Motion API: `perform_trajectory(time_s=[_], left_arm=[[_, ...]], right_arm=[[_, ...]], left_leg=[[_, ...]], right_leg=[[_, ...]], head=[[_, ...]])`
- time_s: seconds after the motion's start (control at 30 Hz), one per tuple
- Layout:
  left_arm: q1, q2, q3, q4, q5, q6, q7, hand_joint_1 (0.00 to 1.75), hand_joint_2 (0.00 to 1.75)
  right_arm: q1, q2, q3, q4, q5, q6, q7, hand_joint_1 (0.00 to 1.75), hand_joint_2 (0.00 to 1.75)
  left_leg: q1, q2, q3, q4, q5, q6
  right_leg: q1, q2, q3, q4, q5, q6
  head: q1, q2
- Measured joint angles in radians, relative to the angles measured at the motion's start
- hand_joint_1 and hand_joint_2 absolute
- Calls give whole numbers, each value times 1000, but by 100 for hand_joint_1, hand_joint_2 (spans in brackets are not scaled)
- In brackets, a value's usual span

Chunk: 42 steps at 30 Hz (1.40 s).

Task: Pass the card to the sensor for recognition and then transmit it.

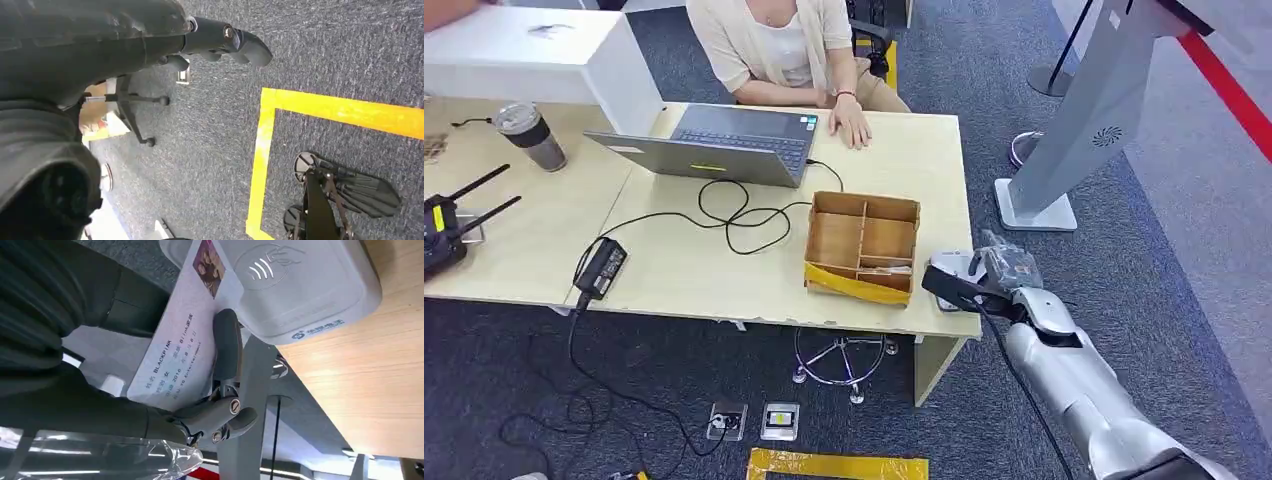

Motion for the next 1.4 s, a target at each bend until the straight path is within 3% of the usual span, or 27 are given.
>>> perform_trajectory(time_s=[0.33,0.8,0.97,1.4], left_arm=[[0,4,0,0,-21,-28,-14,0,0],[0,21,-2,0,-60,-77,-52,0,0],[0,27,-5,0,-74,-91,-64,0,0],[-2,33,-6,0,-102,-103,-103,0,0]], right_arm=[[-12,-23,0,-3,5,-14,6,175,175],[-146,-53,-9,-53,42,-6,13,175,175],[-222,-25,-10,-83,50,40,11,175,175],[-279,53,-10,-85,40,44,23,175,175]], left_leg=[[0,0,0,0,0,0],[0,0,-1,0,0,0],[0,0,-1,0,1,0],[1,0,-1,0,1,0]], right_leg=[[0,0,1,0,0,0],[0,0,0,1,1,0],[0,0,0,1,1,0],[1,0,0,1,0,0]], head=[[0,0],[0,0],[-1,0],[0,0]])
